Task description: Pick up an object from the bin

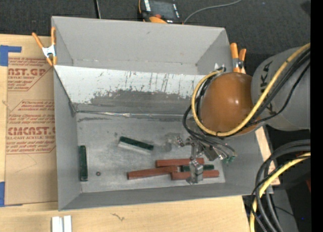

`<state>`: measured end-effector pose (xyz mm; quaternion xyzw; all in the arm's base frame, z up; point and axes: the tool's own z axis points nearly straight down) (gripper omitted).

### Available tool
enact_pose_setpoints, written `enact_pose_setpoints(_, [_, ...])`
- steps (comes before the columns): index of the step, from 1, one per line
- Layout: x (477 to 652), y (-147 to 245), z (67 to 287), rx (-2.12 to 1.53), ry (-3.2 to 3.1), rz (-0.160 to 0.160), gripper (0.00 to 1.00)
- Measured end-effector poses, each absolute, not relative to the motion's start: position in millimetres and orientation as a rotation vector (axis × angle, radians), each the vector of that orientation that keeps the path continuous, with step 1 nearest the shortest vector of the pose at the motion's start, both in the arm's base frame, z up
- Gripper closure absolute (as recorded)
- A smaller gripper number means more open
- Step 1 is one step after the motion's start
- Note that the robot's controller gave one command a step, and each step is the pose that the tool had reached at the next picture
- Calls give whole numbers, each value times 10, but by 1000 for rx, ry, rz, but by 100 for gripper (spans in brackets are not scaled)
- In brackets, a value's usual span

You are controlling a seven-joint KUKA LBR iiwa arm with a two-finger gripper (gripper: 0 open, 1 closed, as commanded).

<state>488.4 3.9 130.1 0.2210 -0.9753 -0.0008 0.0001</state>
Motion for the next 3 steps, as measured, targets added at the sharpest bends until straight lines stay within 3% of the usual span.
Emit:
enact_pose_setpoints(1, [4961, -361, 665, 762, -3047, -1, 0])
enact_pose_setpoints(2, [4962, -342, 693, 766, -3047, -2, 100])
enact_pose_setpoints(3, [4991, -175, 2193, 819, -3042, 3, 100])
